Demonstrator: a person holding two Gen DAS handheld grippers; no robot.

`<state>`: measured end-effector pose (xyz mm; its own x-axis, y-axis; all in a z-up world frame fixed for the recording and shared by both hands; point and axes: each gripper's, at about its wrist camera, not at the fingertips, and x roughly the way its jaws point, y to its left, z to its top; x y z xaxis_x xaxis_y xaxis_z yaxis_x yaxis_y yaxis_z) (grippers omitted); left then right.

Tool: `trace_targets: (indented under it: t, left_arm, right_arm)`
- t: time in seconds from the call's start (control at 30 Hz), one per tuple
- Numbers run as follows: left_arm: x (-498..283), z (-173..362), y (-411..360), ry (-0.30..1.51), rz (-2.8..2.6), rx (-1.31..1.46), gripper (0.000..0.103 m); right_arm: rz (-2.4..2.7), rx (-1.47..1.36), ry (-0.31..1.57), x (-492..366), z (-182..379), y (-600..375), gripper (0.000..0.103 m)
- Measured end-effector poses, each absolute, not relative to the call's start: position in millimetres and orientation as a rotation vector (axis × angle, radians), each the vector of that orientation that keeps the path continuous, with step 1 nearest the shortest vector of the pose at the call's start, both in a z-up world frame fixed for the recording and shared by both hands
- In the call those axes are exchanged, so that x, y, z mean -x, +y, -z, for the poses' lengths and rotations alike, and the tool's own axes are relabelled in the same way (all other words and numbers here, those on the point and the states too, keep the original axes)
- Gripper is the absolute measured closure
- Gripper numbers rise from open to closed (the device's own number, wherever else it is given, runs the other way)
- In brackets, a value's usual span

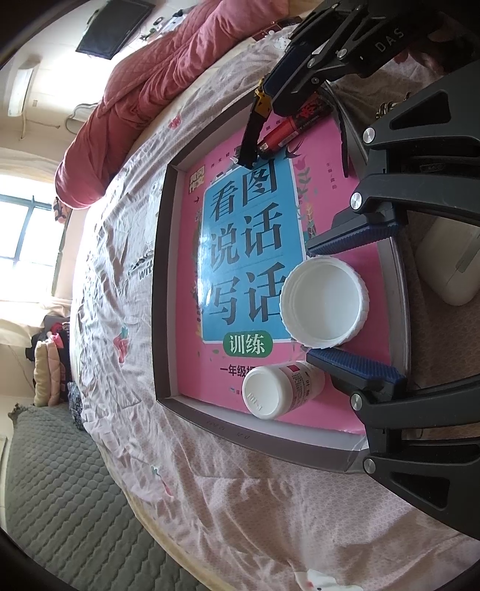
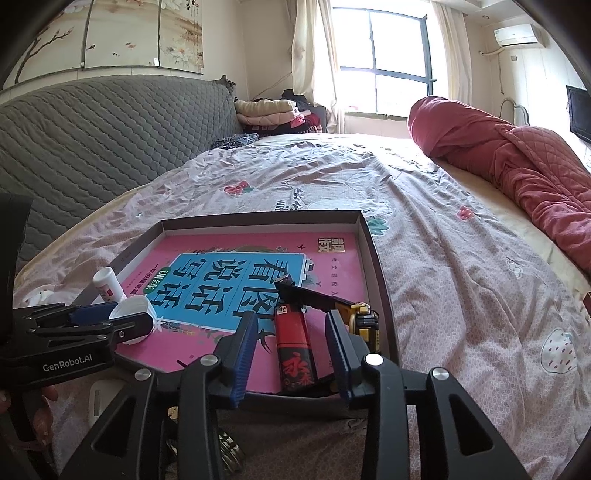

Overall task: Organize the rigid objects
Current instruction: 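Open the right tool to release the lighter while the left tool releases the white cap, then withdraw both open tools from the tray toward the objects on the bed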

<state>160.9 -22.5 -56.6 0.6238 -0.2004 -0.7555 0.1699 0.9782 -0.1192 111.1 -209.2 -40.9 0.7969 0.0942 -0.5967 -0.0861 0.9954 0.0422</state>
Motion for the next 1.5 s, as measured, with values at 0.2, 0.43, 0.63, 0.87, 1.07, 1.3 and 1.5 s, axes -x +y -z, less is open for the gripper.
trace_targets:
  t: [0.2,0.43,0.63,0.87,1.07,1.3,1.5]
  left_arm:
    - [-158,53,-21,0.875,0.216,0.052,0.04]
    - [-154,48,-17,0.865,0.209,0.058,0.039]
    - [-148,41,-14,0.85,0.203,0.048,0.035]
    - [-134,29,-4,0.819,0.181,0.062,0.034]
    - [-124,21,-1,0.806,0.171,0.051,0.034]
    - [-112,12,-3,0.788,0.175,0.035,0.034]
    - [-100,3,-3,0.776,0.188,0.03,0.034]
  right_arm:
    - [-0.104,-0.005,0.641,-110,41,-207,0.064]
    - [-0.114,0.008,0.643,-110,42,-204,0.063]
    - [-0.128,0.03,0.644,-108,42,-200,0.063]
    - [-0.141,0.044,0.627,-103,39,-197,0.048]
    - [-0.139,0.055,0.607,-98,33,-198,0.048]
    - [-0.13,0.079,0.595,-88,30,-197,0.048]
    - [-0.121,0.076,0.582,-77,24,-199,0.048]
